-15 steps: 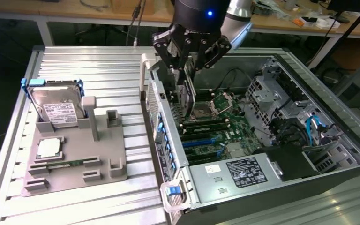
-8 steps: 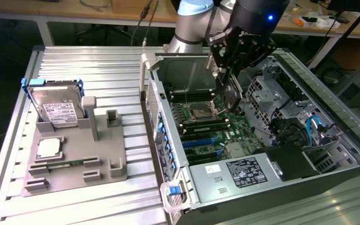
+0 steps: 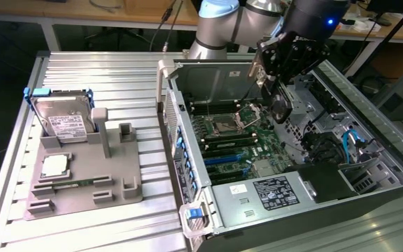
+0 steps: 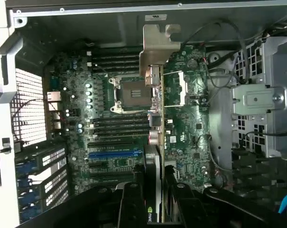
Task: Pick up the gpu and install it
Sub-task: 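Pick up the gpu and move the gpu toward the slot, then insert the gpu into the slot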
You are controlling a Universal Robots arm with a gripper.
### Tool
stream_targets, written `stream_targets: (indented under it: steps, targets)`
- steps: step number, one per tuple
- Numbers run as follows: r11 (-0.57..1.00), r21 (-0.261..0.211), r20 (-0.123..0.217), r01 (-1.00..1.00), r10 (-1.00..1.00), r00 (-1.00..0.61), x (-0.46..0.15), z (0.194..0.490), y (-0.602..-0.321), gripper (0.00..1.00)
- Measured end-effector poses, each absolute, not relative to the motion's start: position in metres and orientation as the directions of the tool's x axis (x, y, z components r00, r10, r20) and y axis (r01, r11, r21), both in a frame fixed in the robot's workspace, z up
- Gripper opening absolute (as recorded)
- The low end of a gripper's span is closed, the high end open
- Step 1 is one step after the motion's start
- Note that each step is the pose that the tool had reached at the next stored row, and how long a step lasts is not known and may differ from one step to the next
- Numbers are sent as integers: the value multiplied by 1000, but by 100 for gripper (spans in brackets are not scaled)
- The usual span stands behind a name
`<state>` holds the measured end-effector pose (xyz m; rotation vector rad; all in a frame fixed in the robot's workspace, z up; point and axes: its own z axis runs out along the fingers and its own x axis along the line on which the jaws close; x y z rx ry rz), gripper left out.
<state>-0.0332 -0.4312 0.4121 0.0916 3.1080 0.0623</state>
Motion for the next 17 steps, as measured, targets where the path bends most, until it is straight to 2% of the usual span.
stream_targets:
  steps: [17]
  targets:
    - [998, 41, -30, 54, 55, -998, -30, 412, -431, 27]
